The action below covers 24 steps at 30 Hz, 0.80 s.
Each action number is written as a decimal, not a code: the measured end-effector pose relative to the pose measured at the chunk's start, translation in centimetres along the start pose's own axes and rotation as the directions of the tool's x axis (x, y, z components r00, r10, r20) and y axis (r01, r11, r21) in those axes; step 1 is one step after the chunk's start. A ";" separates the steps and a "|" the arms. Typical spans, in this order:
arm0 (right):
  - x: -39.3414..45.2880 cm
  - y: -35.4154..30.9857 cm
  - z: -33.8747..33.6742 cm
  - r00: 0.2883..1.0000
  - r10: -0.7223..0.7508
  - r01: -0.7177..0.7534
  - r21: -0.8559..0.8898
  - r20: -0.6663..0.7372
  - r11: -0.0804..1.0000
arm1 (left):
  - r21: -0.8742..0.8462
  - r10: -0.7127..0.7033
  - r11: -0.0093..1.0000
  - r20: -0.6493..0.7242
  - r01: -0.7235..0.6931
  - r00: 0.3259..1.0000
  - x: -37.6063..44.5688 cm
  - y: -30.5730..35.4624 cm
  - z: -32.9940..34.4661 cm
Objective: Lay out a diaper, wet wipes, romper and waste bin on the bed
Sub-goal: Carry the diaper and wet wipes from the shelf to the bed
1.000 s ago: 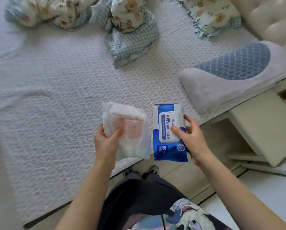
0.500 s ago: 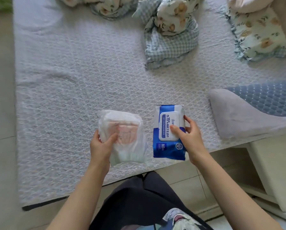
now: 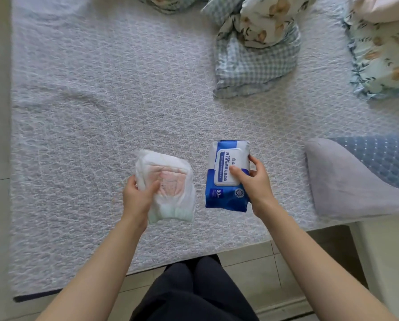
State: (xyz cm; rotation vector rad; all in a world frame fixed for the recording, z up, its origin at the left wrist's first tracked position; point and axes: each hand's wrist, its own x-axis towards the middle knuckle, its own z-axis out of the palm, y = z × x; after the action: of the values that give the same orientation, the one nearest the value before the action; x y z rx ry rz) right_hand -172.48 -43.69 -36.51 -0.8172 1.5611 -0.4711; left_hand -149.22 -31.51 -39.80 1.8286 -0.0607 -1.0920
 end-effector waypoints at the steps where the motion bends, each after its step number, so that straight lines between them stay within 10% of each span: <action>1: 1.3 0.2 0.0 1.000 0.014 -0.014 0.002 -0.010 1.000 | 0.010 -0.009 1.000 -0.001 0.009 1.000 0.8 0.0 1.0; 15: 25.0 2.7 -3.0 0.996 0.070 -0.079 -0.223 -0.051 0.972 | 0.005 -0.184 0.983 0.045 0.184 0.982 16.3 -3.3 17.1; 24: 34.1 3.5 -3.6 0.981 0.079 -0.073 -0.037 0.177 0.997 | 0.029 -0.248 0.969 0.051 0.247 0.967 23.3 -8.0 20.3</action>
State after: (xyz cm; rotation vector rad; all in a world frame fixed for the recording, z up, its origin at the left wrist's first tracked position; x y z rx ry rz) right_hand -176.76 -66.78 -61.72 -0.7976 1.4306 -0.3108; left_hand -152.64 -52.54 -63.51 1.8612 0.1281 -1.3197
